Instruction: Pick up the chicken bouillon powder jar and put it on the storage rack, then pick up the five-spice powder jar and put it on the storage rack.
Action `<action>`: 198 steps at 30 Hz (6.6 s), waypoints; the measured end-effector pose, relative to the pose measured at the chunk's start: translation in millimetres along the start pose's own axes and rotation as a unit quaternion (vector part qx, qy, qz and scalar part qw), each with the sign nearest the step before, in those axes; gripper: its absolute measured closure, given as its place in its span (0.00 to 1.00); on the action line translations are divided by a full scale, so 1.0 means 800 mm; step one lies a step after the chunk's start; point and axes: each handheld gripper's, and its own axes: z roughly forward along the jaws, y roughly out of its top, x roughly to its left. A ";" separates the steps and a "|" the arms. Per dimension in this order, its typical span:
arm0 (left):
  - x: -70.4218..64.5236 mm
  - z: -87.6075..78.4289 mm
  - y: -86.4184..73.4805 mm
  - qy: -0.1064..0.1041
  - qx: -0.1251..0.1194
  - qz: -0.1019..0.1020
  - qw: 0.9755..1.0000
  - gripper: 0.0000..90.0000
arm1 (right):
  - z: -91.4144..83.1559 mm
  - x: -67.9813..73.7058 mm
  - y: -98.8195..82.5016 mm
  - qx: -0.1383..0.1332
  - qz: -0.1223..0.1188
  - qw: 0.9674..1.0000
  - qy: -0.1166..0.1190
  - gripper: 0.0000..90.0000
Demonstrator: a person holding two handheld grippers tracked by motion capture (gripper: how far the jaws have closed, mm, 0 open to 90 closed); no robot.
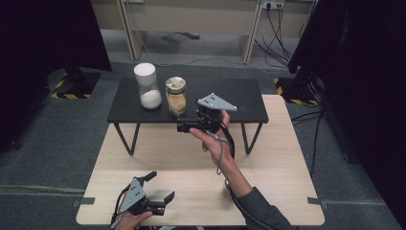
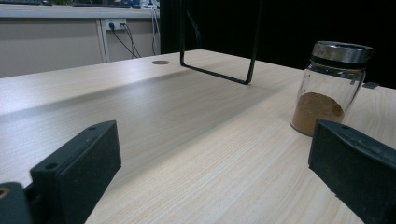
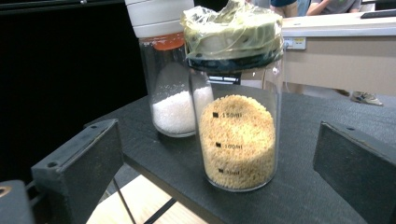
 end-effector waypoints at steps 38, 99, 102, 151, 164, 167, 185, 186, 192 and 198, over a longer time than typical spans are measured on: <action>-0.001 0.001 -0.001 -0.003 0.002 0.002 1.000 0.02 | -0.052 0.012 -0.045 -0.010 0.006 0.999 0.041 0.02; -0.002 0.002 -0.002 -0.008 0.003 0.003 1.000 0.03 | -0.086 0.026 -0.087 -0.011 0.004 0.998 0.060 0.03; -0.002 0.002 -0.002 -0.008 0.003 0.002 1.000 0.03 | -0.088 0.026 -0.090 -0.011 0.003 0.998 0.058 0.03; -0.002 0.002 -0.001 -0.008 0.002 0.003 1.000 0.03 | -0.114 0.019 -0.137 -0.008 0.007 0.999 0.047 0.03; 0.000 0.003 -0.001 -0.008 0.003 0.000 1.000 0.03 | -0.136 0.003 -0.151 -0.007 0.016 0.999 0.028 0.03; 0.000 0.003 -0.001 -0.008 0.003 0.001 1.000 0.03 | -0.141 0.000 -0.156 -0.005 0.017 1.000 0.023 0.03; -0.001 0.003 -0.001 -0.008 0.002 0.002 1.000 0.03 | -0.165 -0.006 -0.170 -0.006 0.006 1.000 0.001 0.03; -0.001 0.003 -0.001 -0.008 0.002 0.002 1.000 0.03 | -0.166 -0.006 -0.170 -0.006 0.003 1.000 0.001 0.03; -0.003 0.002 -0.001 -0.010 0.002 0.006 1.000 0.03 | -0.173 -0.005 -0.170 -0.012 -0.005 1.000 -0.003 0.03; -0.003 0.002 -0.001 -0.010 0.001 0.006 1.000 0.03 | -0.178 -0.008 -0.177 -0.011 -0.011 1.000 -0.011 0.03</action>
